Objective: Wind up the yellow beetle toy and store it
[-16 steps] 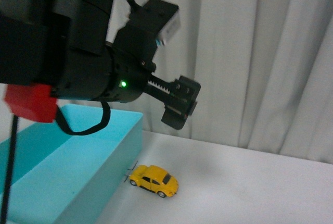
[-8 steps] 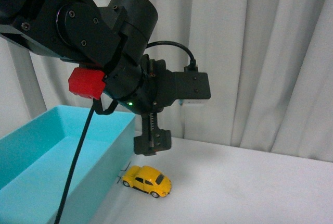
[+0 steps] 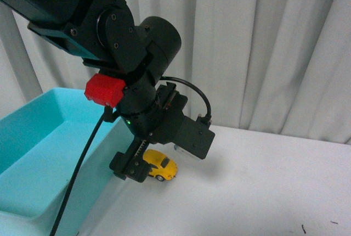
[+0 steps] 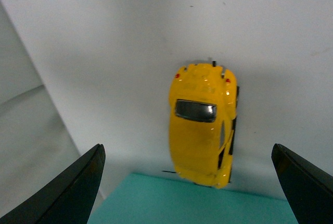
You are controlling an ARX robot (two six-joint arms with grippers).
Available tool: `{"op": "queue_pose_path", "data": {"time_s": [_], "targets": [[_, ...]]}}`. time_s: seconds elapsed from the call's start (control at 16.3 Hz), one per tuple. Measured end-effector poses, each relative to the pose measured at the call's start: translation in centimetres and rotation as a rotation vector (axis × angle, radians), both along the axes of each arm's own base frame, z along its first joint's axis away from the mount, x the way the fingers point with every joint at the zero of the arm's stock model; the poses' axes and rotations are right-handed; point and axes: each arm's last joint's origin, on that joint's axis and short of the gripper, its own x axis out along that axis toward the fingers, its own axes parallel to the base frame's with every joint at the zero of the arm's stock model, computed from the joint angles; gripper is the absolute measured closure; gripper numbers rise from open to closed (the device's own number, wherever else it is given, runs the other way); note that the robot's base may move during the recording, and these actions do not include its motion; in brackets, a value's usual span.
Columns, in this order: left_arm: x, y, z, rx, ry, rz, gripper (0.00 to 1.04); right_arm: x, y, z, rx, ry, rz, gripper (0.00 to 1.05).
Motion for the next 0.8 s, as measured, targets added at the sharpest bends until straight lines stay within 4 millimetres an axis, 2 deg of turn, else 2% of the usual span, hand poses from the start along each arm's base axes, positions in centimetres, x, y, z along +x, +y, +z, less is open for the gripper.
{"op": "queue_pose_path", "data": {"time_s": [0.12, 0.37, 0.61, 0.67, 0.8], "targets": [[0.4, 0.1, -1.2, 0.011, 0.02, 0.053, 0.07, 0.0, 0.0, 0.0, 0.0, 0.0, 0.0, 0.07], [1.7, 0.4, -1.5, 0.001, 0.022, 0.131, 0.07, 0.0, 0.0, 0.0, 0.0, 0.0, 0.0, 0.07], [2.0, 1.0, -3.1, 0.003, 0.051, 0.257, 0.07, 0.0, 0.0, 0.0, 0.0, 0.0, 0.0, 0.07], [2.0, 1.2, -3.5, 0.002, 0.056, 0.282, 0.09, 0.0, 0.0, 0.0, 0.0, 0.0, 0.0, 0.07], [2.4, 1.2, -3.8, -0.004, 0.057, 0.283, 0.29, 0.0, 0.0, 0.0, 0.0, 0.0, 0.0, 0.07]]}}
